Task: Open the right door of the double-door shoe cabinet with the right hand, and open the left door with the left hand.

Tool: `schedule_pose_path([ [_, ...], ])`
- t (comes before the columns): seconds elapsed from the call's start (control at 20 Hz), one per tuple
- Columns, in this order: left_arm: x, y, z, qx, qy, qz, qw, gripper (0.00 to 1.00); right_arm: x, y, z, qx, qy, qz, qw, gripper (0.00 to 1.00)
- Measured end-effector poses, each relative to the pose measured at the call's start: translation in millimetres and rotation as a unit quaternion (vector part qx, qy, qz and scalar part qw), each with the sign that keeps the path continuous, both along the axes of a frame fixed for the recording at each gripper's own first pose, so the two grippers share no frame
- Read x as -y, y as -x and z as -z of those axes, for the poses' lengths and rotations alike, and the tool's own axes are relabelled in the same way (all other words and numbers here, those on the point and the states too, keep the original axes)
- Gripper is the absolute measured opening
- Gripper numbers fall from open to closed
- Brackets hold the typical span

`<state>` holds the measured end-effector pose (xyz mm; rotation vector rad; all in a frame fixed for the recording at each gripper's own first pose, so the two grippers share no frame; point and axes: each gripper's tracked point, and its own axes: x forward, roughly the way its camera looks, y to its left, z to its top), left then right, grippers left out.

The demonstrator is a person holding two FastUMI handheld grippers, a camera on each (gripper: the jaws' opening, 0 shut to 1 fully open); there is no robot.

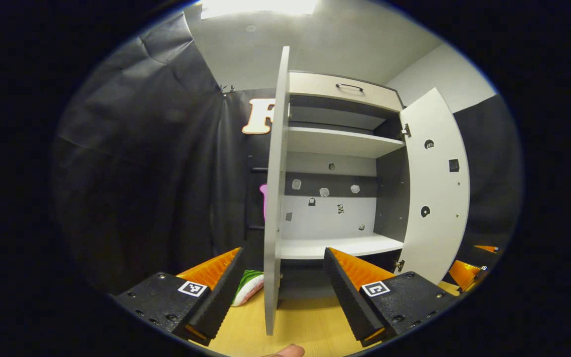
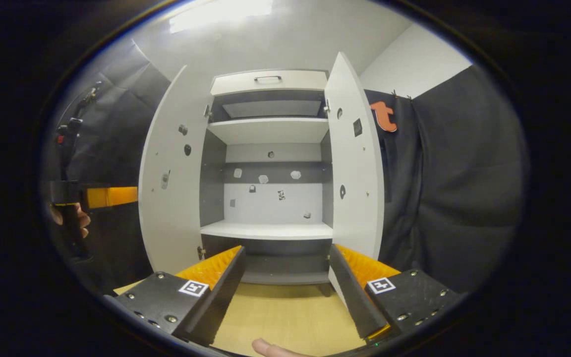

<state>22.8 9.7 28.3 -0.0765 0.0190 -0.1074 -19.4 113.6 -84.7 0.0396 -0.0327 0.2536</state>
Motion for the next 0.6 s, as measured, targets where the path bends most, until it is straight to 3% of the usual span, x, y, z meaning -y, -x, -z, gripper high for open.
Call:
schedule_pose_path([
  [0.15,23,8,3,-0.003,0.014,0.028,0.999,0.97,4,1,0,-0.002,-0.01,-0.002,1.0,1.0],
  [0.6,50,15,11,-0.001,-0.005,0.053,0.999,0.98,19,-3,-11,0.01,-0.012,0.01,1.0,1.0],
])
